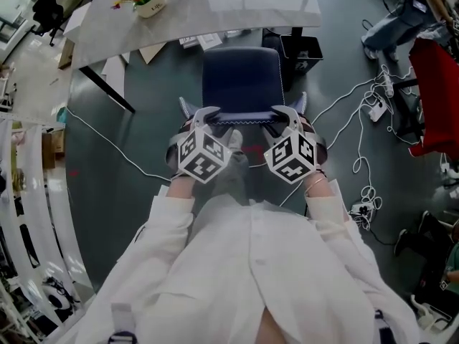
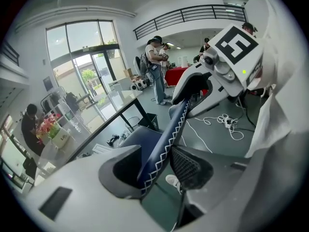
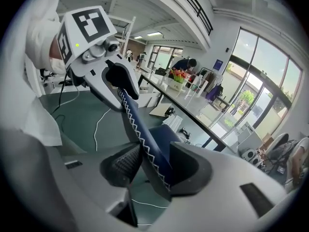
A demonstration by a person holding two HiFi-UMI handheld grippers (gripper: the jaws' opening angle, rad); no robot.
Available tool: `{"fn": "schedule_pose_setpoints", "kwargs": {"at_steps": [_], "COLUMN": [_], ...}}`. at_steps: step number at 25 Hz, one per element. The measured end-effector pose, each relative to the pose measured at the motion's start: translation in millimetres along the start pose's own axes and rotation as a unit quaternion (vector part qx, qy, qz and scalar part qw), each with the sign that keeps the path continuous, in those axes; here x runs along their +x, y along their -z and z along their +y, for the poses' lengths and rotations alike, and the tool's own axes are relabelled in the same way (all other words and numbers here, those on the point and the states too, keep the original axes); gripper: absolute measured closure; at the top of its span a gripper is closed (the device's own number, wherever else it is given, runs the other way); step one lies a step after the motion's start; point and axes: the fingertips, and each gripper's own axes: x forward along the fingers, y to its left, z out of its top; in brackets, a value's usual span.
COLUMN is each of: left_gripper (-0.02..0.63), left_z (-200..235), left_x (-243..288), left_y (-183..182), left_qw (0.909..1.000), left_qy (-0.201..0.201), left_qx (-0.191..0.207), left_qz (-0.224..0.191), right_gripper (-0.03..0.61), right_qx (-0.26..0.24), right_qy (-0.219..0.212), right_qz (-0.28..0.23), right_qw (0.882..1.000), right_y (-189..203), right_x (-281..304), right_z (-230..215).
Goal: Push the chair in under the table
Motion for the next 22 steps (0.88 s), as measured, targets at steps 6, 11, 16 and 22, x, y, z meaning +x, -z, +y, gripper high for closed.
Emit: {"fn": "schedule_pose_setpoints", "kwargs": {"at_steps": [6, 11, 16, 22], "left_gripper": [0.433, 0.433, 0.433, 0.433], "left_z": [7.1, 21.5, 41.4, 66.3], "left_x": [8.6, 18.8, 32.0, 45.7], "left_y": [-6.9, -13.6, -22.2, -30.7], "left_qw": [1.0000, 1.0000, 1.0000, 0.9998], "left_qy": [-0.007, -0.008, -0.001, 0.011], "left_qx": [-0.001, -0.003, -0.007, -0.012], "left_qz": [-0.002, -0.002, 0.003, 0.009], "right_gripper": [0.394, 0.394, 0.394, 0.394], "right_qx": [-0.003, -0.003, 0.001, 0.007], "right_qy": [0.002, 0.003, -0.002, -0.008], "right_qz": [-0.001, -0.001, 0.006, 0.014], "right_qw": [1.000, 1.000, 1.000, 1.000], "right_y": [1.2, -2.1, -6.7, -14.9], "right_x": [6.5, 17.4, 32.3, 49.7], "right_z": [-12.2, -27.6, -48.3, -70.4]}}
